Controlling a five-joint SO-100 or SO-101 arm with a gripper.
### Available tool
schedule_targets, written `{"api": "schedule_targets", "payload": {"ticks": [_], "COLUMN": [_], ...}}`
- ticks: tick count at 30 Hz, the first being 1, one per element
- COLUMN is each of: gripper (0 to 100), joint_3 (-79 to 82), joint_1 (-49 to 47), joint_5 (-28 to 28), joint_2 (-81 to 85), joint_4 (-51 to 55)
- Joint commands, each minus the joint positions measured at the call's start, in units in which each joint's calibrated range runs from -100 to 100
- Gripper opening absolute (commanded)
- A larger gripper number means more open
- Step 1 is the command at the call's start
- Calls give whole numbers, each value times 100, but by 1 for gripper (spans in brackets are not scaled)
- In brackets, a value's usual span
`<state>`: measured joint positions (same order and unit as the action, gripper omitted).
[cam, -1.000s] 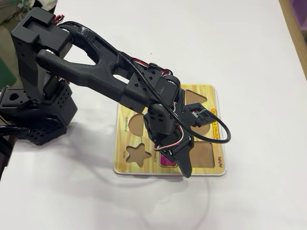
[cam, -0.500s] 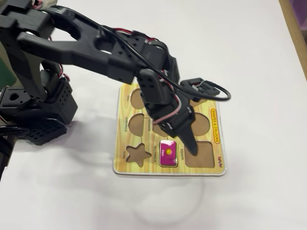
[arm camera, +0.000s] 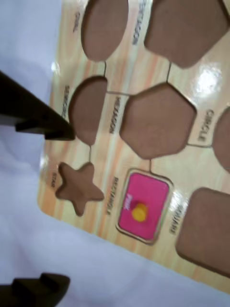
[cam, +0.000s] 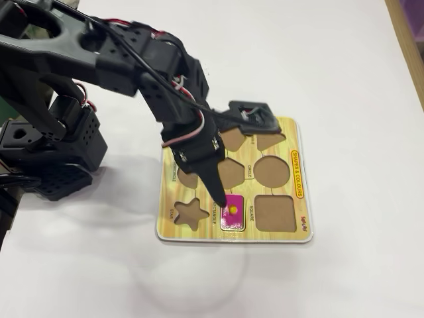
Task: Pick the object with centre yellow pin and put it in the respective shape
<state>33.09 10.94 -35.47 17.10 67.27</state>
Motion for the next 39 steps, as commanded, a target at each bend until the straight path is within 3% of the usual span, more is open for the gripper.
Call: {"api": "schedule_targets", "payload": {"ticks": [1, 17, 39], "gripper": [31, 31, 31], "joint_3": [396, 2626, 4892], "joint_1": [-245, -362, -518], "joint_5": [-413, -1610, -2034], "joint_2": [859, 4039, 7286], "joint_4": [-46, -46, -46]}}
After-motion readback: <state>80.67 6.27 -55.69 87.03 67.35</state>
